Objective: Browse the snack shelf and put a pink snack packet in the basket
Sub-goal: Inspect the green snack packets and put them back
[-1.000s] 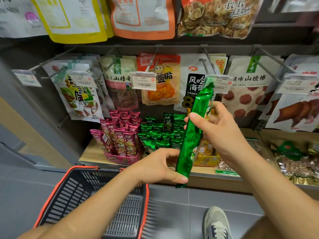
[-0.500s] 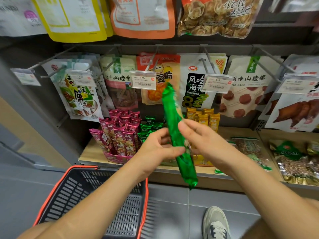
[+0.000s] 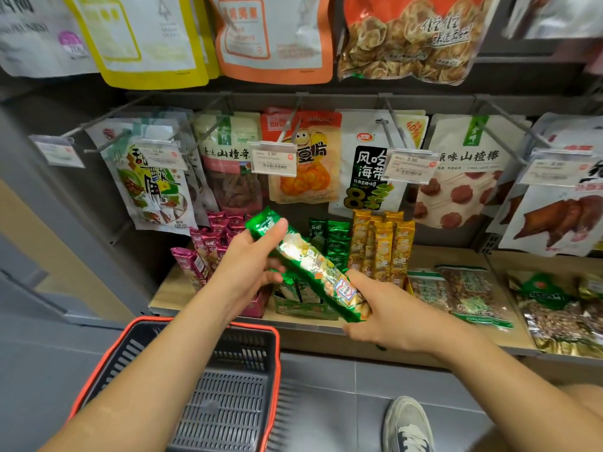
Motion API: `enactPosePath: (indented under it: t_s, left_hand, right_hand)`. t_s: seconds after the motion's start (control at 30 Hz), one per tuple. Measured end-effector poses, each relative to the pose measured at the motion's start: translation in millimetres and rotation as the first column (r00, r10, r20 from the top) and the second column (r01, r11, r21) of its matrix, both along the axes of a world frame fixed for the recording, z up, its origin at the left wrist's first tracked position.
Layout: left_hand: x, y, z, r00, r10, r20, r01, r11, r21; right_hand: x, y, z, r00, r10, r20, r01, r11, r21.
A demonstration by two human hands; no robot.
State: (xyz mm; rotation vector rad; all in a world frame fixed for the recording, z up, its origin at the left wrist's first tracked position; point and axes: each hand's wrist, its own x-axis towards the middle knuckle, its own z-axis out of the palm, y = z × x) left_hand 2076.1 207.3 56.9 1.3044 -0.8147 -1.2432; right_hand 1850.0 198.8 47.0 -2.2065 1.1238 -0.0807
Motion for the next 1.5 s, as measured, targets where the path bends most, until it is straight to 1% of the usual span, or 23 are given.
enactPosePath:
  t_s: [0.07,0.13,0.27,0.3,0.33,0.37,0.43,0.47,0.5,0.57,0.63,0.67,0.73,0.8,0.9,1.03,1.13,1.23,1.33,1.4,1.5]
  left_hand:
    - [7,-3,-2,0.994,0.04,0.1,-0.044,0.998,0.038]
    - [13,-4,-2,0.988,0.021,0.154,-0.028,0.999,0.045]
    - [25,-4,2,0.989,-0.056,0.139,0.048,0.997,0.056]
    - [27,-3,3,0.986,-0.068,0.153,0.062,0.997,0.038]
    - [28,-3,4,0.978,-0.062,0.199,0.063,0.998,0.004]
    - [27,-2,5,0.96,-0.035,0.279,0.05,0.998,-0.049]
    - [22,0,6,0.885,0.084,0.459,0.01,0.98,-0.199]
    - [19,1,8,0.844,0.152,0.515,-0.007,0.962,-0.274]
    - [15,3,10,0.819,0.208,0.535,-0.011,0.938,-0.347]
    - [7,6,12,0.757,0.298,0.581,0.05,0.861,-0.507]
    - [3,8,16,0.619,0.426,0.659,0.163,0.752,-0.639]
    - [2,8,18,0.57,0.49,0.66,0.189,0.703,-0.686]
    - [1,7,22,0.526,0.569,0.632,0.196,0.642,-0.741]
    - [1,5,23,0.486,0.614,0.622,0.233,0.595,-0.769]
    - [4,-1,20,0.42,0.629,0.654,0.288,0.591,-0.754]
    - [6,-14,8,0.319,0.622,0.715,0.318,0.64,-0.699]
    - [3,-24,-1,0.301,0.592,0.748,0.342,0.665,-0.664]
    - [1,-32,-7,0.258,0.554,0.791,0.384,0.693,-0.611]
    - [-2,-41,-15,0.211,0.489,0.846,0.426,0.733,-0.53]
    - [-6,-48,-21,0.195,0.428,0.882,0.459,0.755,-0.468]
    - [-13,-59,-30,0.129,0.27,0.954,0.487,0.821,-0.299]
  right_hand:
    - [-3,-1,-2,0.999,-0.005,-0.046,0.002,0.998,-0.056]
    - [-5,-2,-5,0.997,-0.031,-0.065,0.024,0.994,-0.111]
    - [-9,-7,-7,0.989,-0.109,-0.098,0.079,0.961,-0.266]
    - [-10,-9,-7,0.987,-0.124,-0.099,0.092,0.955,-0.282]
    - [-11,-11,-9,0.987,-0.128,-0.093,0.099,0.958,-0.27]
    - [-12,-13,-11,0.989,-0.12,-0.081,0.099,0.967,-0.234]
    - [-13,-15,-16,0.994,-0.091,-0.058,0.082,0.988,-0.134]
    - [-12,-16,-18,0.995,-0.082,-0.05,0.077,0.992,-0.097]
    - [-12,-17,-20,0.996,-0.083,-0.041,0.079,0.993,-0.084]
    - [-13,-22,-23,0.993,-0.114,-0.038,0.109,0.988,-0.112]
    - [-15,-31,-24,0.983,-0.159,-0.096,0.14,0.974,-0.176]
    - [-16,-37,-24,0.975,-0.182,-0.129,0.153,0.966,-0.207]
    - [-17,-49,-25,0.963,-0.223,-0.151,0.18,0.95,-0.256]
    - [-13,-63,-23,0.963,-0.238,-0.127,0.191,0.933,-0.304]
    - [6,-88,-24,0.974,-0.208,-0.084,0.169,0.925,-0.34]
    - [32,-111,-41,0.979,-0.169,-0.114,0.13,0.947,-0.293]
    - [38,-115,-58,0.978,-0.113,-0.177,0.066,0.966,-0.248]
    - [33,-111,-68,0.974,-0.118,-0.191,0.063,0.961,-0.271]
    - [28,-110,-68,0.971,-0.145,-0.192,0.081,0.948,-0.307]
    - [26,-110,-67,0.968,-0.15,-0.201,0.081,0.946,-0.315]
    - [25,-111,-67,0.972,-0.147,-0.184,0.088,0.951,-0.298]
